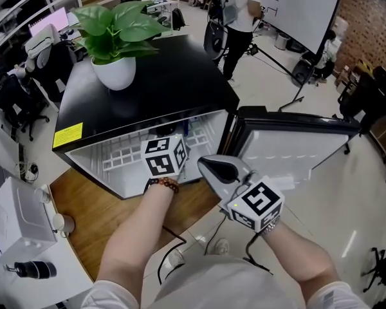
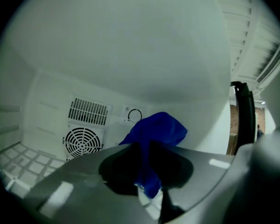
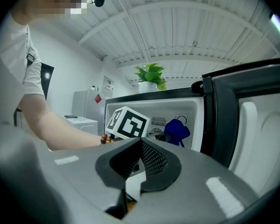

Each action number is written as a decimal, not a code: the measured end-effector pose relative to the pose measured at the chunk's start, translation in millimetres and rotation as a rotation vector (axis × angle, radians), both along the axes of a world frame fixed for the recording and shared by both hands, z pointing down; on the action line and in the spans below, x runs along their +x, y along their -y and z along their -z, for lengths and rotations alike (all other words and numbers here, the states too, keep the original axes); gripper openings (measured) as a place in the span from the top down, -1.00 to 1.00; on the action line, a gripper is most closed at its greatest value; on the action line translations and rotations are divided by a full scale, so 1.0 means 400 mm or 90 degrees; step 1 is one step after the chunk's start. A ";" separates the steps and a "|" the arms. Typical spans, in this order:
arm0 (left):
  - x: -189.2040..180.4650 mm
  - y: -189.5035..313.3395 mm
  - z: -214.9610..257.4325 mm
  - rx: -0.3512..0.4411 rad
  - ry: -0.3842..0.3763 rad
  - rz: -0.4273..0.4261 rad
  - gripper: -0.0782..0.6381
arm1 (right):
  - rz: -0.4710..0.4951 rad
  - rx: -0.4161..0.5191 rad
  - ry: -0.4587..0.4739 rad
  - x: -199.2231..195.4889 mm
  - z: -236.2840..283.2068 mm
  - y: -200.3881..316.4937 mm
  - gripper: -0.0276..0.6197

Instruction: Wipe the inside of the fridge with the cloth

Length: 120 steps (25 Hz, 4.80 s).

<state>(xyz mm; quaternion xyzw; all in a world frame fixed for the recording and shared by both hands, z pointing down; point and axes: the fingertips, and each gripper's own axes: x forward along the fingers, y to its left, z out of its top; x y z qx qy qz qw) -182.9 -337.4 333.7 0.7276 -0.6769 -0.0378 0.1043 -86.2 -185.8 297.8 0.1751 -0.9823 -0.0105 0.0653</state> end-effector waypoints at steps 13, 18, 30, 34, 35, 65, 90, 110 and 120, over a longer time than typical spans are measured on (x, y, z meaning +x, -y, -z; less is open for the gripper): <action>0.014 0.111 -0.006 -0.009 -0.037 0.043 0.58 | 0.040 0.000 -0.007 0.014 -0.011 -0.004 0.91; 0.029 0.126 -0.001 -0.018 -0.045 0.046 0.58 | 0.046 -0.003 -0.006 0.026 -0.014 0.003 0.91; 0.091 0.133 -0.008 -0.011 -0.035 -0.012 0.59 | 0.052 -0.010 0.002 0.037 -0.020 0.003 0.91; 0.106 0.124 -0.008 -0.012 -0.030 -0.025 0.59 | 0.049 -0.011 0.003 0.042 -0.021 0.001 0.91; 0.111 0.122 -0.009 -0.011 -0.030 -0.028 0.59 | 0.047 -0.011 0.003 0.044 -0.021 0.001 0.91; 0.230 -0.051 0.015 0.007 -0.013 -0.112 0.60 | 0.030 0.000 0.006 0.097 -0.008 -0.055 0.91; 0.274 -0.156 0.028 0.022 -0.020 -0.161 0.60 | -0.039 0.003 -0.005 0.167 -0.015 -0.034 0.91; 0.185 -0.369 0.023 0.065 -0.018 -0.279 0.60 | -0.011 -0.017 -0.038 0.058 -0.059 -0.028 0.64; 0.113 -0.500 0.012 0.059 -0.077 -0.405 0.59 | 0.111 -0.034 -0.067 -0.036 -0.086 -0.083 0.32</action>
